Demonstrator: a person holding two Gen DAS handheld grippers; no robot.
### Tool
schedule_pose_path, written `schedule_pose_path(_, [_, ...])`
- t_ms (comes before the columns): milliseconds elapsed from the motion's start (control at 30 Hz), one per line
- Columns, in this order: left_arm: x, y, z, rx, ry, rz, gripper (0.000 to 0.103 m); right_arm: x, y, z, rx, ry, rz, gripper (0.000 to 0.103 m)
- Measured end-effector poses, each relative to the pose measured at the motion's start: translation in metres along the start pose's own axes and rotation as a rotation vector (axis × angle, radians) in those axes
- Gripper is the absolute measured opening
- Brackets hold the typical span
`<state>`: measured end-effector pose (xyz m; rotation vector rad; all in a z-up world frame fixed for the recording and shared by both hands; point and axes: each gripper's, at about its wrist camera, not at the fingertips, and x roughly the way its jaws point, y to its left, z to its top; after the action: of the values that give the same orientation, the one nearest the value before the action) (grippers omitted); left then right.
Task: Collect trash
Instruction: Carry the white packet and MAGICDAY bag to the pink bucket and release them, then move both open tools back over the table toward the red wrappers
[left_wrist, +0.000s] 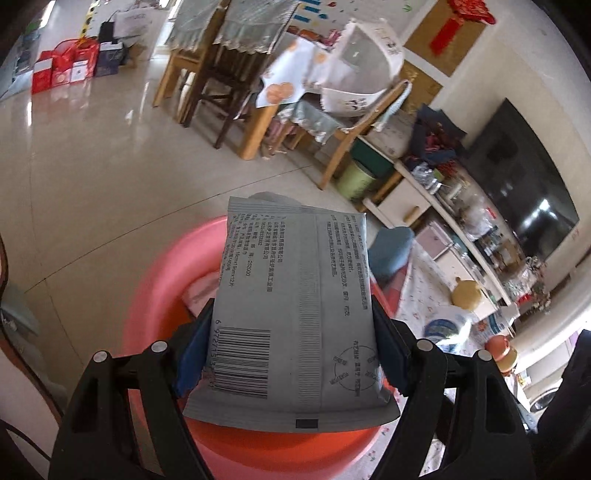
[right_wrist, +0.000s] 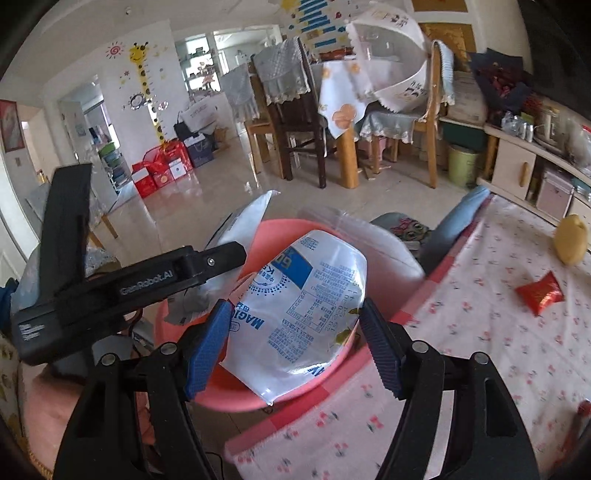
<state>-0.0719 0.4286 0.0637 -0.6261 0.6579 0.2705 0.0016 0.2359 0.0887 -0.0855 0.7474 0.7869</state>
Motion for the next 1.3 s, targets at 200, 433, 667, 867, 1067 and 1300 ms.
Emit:
schedule_pose_path(200, [0.008,0.000,0.003,0.008,0.017,0.046,0.078,0.014,-0.012,-0.012,0.068,0.021,-0.016,0.088])
schedule_pose_path(433, [0.002,-0.018,-0.009,0.119,-0.022,0.086,0.085,-0.018,-0.033,-0.038,0.127,-0.015,-0.083,0.092])
schedule_pose_path(667, [-0.004,-0.045,-0.016,0.202,-0.109,0.008,0.091,-0.043,-0.056,-0.070,0.174,0.016,-0.142,0.092])
schedule_pose_path(867, [-0.009,-0.067,-0.025,0.243,-0.155,-0.075,0.092,-0.064,-0.069,-0.091,0.188,0.027,-0.178,0.092])
schedule_pose_path(1067, [-0.006,-0.090,-0.034,0.325,-0.121,-0.084,0.092,-0.085,-0.077,-0.104,0.194,0.023,-0.199,0.092])
schedule_pose_path(1300, [-0.020,-0.120,-0.045,0.449,-0.166,-0.082,0.092,-0.114,-0.081,-0.114,0.197,-0.004,-0.219,0.092])
